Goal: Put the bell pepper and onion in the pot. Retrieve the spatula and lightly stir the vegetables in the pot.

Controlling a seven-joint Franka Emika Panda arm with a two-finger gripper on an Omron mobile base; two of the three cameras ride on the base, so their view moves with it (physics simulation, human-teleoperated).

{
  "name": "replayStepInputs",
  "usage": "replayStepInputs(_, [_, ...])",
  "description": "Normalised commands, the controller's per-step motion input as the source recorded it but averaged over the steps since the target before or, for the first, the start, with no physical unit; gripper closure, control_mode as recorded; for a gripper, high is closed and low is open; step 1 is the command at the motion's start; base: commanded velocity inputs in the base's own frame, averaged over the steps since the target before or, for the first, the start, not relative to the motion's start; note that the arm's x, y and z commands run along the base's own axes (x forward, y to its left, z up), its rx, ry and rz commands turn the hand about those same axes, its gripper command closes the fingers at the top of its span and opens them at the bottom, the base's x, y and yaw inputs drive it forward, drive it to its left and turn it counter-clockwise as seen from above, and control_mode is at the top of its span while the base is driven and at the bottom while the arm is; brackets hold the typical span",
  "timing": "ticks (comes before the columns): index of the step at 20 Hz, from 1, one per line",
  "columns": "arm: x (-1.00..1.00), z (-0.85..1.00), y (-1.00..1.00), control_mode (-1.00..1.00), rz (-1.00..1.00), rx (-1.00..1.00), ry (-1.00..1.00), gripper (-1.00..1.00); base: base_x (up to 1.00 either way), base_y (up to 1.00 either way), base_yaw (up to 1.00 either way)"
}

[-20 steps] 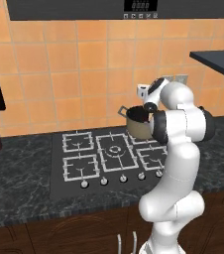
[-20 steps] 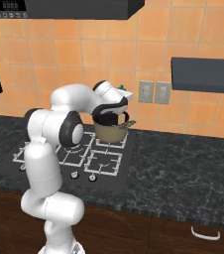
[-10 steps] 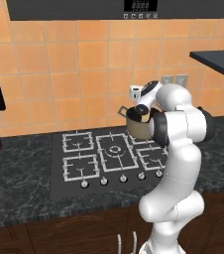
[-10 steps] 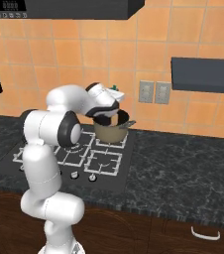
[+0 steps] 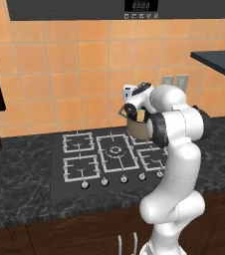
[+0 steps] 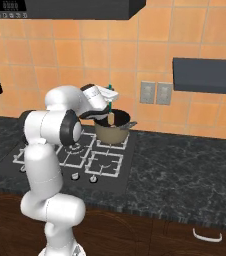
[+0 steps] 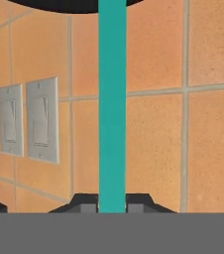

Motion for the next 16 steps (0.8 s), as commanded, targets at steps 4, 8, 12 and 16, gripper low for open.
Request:
replayStepInputs(4, [-0.03, -0.16, -0.01, -1.0, 0.0, 0.0, -0.01, 1.0, 0.0, 0.0, 0.0])
replayStepInputs(8, [0.07, -0.11, -0.1, -1.0, 0.0, 0.0, -0.07, 1.0, 0.0, 0.0, 0.0])
replayStepInputs(12, [0.13, -0.02, -0.28, -1.0, 0.0, 0.0, -0.02, 1.0, 0.0, 0.0, 0.0])
replayStepInputs(16, [0.12, 0.07, -0.11, -1.0, 0.0, 0.0, -0.13, 1.0, 0.0, 0.0, 0.0])
